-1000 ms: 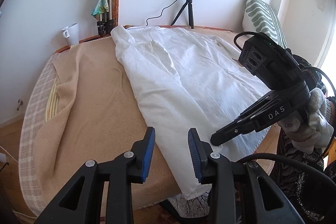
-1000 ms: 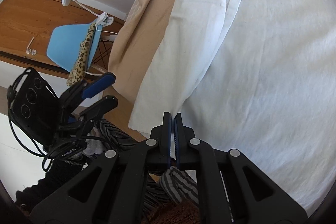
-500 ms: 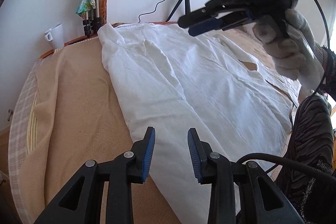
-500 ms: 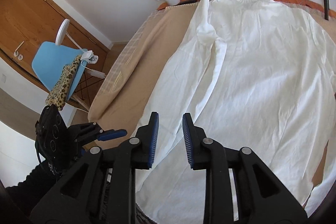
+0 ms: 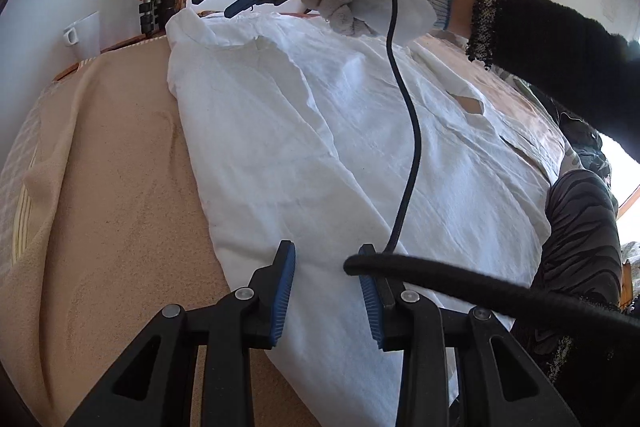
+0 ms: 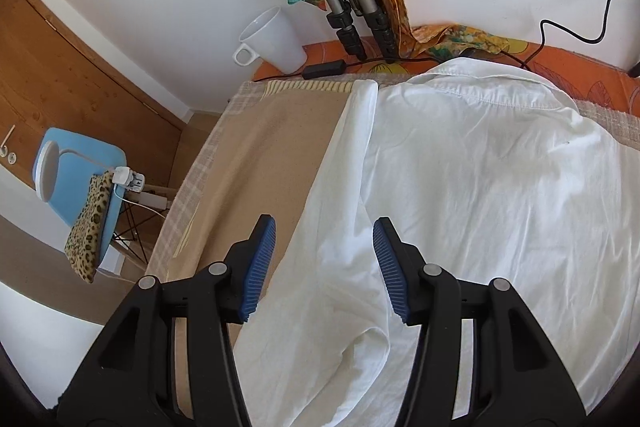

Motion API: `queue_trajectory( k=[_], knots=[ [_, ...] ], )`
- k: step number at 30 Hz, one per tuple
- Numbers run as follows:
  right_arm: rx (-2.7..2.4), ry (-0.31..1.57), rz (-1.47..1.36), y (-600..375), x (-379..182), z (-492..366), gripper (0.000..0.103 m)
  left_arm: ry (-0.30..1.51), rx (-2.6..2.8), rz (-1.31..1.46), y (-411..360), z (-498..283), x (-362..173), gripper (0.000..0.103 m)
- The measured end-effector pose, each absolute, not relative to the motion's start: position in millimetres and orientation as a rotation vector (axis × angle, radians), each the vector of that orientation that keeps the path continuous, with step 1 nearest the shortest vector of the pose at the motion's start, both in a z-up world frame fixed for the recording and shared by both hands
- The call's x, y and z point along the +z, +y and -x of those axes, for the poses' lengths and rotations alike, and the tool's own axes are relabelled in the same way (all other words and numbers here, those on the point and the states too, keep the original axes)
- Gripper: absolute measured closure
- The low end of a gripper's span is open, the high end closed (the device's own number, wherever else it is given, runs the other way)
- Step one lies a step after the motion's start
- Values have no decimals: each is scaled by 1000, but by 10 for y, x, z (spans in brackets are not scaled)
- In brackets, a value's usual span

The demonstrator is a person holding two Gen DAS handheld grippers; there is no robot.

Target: Fold small clothes

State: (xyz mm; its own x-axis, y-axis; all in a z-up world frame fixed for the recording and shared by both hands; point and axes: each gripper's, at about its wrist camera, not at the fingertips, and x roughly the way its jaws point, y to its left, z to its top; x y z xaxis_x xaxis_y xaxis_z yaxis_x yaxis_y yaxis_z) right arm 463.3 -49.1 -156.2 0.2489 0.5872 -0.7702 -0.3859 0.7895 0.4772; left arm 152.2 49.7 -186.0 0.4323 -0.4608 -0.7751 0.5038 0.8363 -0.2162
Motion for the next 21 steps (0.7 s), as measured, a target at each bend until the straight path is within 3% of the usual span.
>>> queue_trajectory(
  k=[8, 10, 11, 21],
  knots=[
    [632, 1188, -198, -169, -1954, -5049, 45, 959, -613, -38, 486, -1547, -1881, 69],
    [619, 1201, -183, -122, -2012, -5055, 73, 959, -608, -40, 472, -1543, -1876, 68],
    [612, 1206, -153, -94, -2025, -5055, 98, 960, -604, -38, 464, -1537, -1879, 68],
    [583, 1170, -147, -131, -2076, -5211, 97, 953, -615, -72, 460, -1404, -1864, 68]
  ],
)
